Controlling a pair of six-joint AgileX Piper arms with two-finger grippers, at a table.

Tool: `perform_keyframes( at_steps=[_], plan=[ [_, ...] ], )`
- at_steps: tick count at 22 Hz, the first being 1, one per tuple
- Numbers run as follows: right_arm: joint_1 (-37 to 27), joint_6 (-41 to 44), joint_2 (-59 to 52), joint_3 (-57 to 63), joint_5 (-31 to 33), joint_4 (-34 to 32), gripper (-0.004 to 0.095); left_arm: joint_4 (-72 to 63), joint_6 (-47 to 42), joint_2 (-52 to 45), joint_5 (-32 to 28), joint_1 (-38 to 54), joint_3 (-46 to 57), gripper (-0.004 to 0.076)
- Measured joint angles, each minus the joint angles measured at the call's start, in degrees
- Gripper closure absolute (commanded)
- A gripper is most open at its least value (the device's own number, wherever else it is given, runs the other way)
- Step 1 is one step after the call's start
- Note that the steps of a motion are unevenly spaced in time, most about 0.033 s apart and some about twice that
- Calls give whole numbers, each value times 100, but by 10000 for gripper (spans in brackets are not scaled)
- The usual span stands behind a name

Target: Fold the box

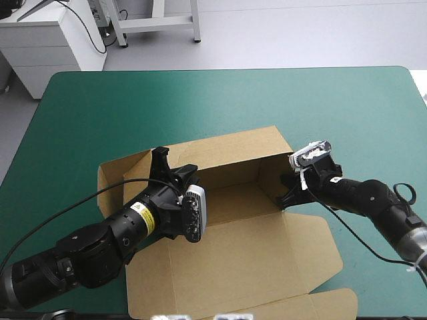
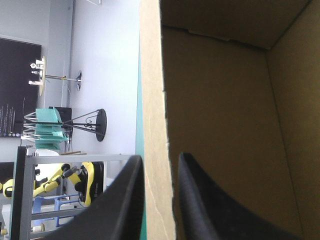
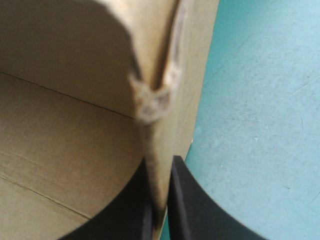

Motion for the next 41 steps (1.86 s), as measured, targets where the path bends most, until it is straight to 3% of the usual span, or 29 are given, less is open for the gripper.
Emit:
perform_keyframes(
  at_steps=[10, 13, 17, 21, 26, 33, 38, 41],
  plan=[
    [0, 0, 0, 0, -11, -80, 924, -58, 0, -74, 296, -468, -47, 554],
    [0, 68, 0, 0, -11, -152, 924, -296, 0, -163, 820, -821, -434, 561],
    [0, 81, 0, 0, -11, -157, 924, -852, 0, -169, 1435, -969, -1074, 728],
    [0, 81, 0, 0, -11, -157, 924, -1337, 0, -169, 1967, -969, -1551, 719],
    [0, 81, 0, 0, -11, -157, 924, -1494, -50, -169, 2173, -889, -1753, 706],
    [0, 81, 0, 0, -22, -157, 924, -2048, -276, -122, 2101, 529, -1819, 707],
    [0, 87, 0, 0, -22, -189, 924, -4027, 593, 118, 1564, 2922, -1893, 707],
    [0, 104, 0, 0, -22, -231, 924, -5379, 1143, 148, 1712, 4511, -2020, 707]
  ],
)
